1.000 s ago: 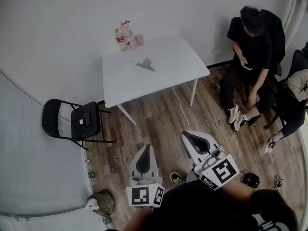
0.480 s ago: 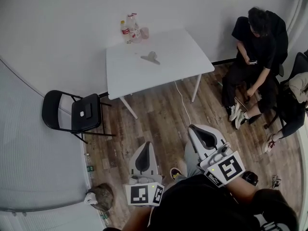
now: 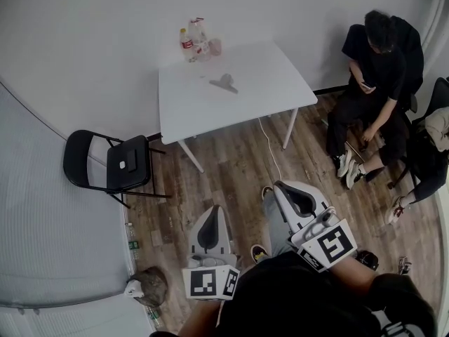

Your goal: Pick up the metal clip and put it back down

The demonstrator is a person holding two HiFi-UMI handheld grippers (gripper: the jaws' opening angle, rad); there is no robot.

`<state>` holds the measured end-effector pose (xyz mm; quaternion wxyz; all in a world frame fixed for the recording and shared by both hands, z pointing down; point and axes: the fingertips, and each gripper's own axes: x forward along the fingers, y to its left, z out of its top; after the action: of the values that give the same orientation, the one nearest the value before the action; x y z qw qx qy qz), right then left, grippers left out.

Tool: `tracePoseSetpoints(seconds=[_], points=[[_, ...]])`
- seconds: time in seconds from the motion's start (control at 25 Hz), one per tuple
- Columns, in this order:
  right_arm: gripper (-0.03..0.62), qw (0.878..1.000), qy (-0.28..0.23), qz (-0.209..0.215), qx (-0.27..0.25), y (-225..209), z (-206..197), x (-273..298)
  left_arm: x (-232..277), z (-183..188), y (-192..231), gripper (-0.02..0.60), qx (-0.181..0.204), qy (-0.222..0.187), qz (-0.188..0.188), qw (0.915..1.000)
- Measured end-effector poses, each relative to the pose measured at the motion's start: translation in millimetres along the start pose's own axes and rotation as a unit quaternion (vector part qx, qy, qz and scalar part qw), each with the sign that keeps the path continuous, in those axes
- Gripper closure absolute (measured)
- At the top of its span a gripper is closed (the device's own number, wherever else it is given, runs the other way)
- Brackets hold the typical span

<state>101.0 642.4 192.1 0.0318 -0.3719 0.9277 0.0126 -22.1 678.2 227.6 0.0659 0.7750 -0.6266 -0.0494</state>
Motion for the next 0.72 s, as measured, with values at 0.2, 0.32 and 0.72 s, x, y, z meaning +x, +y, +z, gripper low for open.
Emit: tracePoseSetpoints(seconds=[0.2, 0.32, 0.72], points=[[0.577, 1.0, -0.004, 0.002, 0.0, -1.6, -4.3, 7.0, 3.1, -0.8, 2.0, 0.568, 0.004, -0.004, 0.0, 1.0], [0.578, 1.0, -0.008, 0.003, 0.005, -5.2, -6.3, 11.7, 8.1, -1.7, 4.9, 0.568, 0.007, -0.005, 0.003, 1.0], [0.577, 1.0, -0.015, -0.005, 0.015, -25.3, -10.1, 25.1, 30.4, -1.6, 2.8, 0.569, 0.019, 0.001, -0.008, 0.9998]])
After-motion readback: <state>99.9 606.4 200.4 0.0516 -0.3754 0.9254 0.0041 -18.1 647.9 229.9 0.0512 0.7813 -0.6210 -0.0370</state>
